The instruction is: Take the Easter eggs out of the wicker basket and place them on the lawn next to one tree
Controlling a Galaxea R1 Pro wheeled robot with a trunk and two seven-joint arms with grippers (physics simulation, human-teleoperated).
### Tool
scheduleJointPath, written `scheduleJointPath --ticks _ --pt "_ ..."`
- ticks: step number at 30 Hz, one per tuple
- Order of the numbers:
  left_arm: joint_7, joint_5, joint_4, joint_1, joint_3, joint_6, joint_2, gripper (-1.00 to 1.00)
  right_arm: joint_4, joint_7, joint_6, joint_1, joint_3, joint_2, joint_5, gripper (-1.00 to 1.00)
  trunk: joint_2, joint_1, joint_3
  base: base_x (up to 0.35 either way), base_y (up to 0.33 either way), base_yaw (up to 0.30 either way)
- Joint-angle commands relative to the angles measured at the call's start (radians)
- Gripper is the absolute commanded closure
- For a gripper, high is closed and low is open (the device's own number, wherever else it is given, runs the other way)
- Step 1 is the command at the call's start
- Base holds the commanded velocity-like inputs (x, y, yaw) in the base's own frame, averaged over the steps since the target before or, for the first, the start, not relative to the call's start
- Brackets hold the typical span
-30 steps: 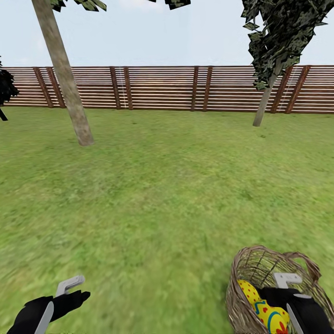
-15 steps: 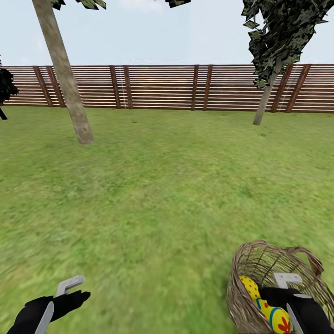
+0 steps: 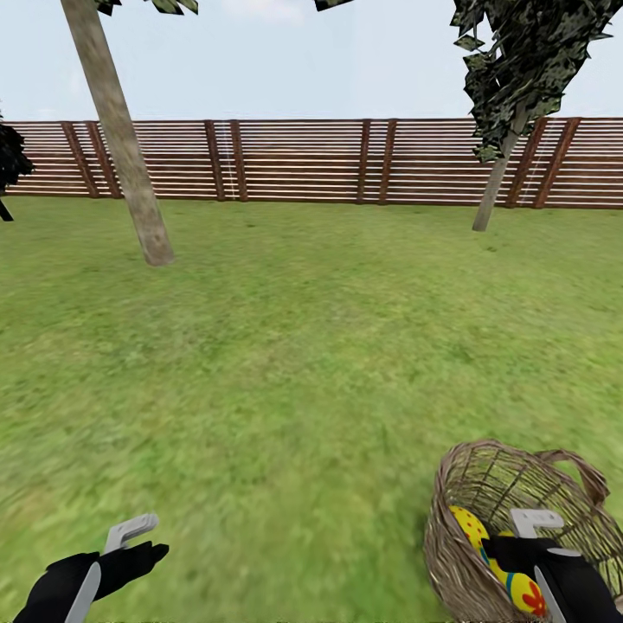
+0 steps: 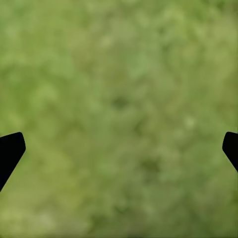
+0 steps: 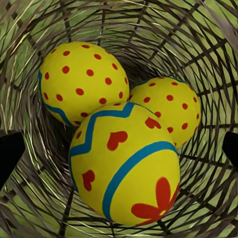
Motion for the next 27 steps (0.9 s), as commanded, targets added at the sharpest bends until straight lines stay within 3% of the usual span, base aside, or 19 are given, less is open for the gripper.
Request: scheduleJointPath --ticks 1,9,16,27 --pt "-0.002 0.003 -0.001 -0.001 0.002 0.006 0.0 -1.0 -0.001 0.006 0.005 0.0 -0.001 0.0 0.005 -1.0 -0.008 0.004 -0.004 0.0 0.0 0.0" --pt "-0.001 0.004 -0.001 -0.001 0.002 0.005 -0.002 -1.0 -0.002 0.006 0.005 0.0 -0.002 0.0 0.005 -1.0 -0.008 0.004 -0.004 0.001 0.0 0.0" --pt "-0.001 0.003 -0.001 -0.001 -0.001 0.005 -0.002 -1.0 -0.003 0.006 0.005 0.0 -0.002 0.0 0.005 -1.0 -0.008 0.004 -0.004 0.223 -0.018 0.0" --pt "-0.001 0.002 0.0 -0.001 -0.003 0.003 -0.003 -1.0 -0.003 0.006 0.005 0.0 -0.003 -0.005 0.005 -1.0 -0.008 0.004 -0.004 0.028 -0.016 0.0"
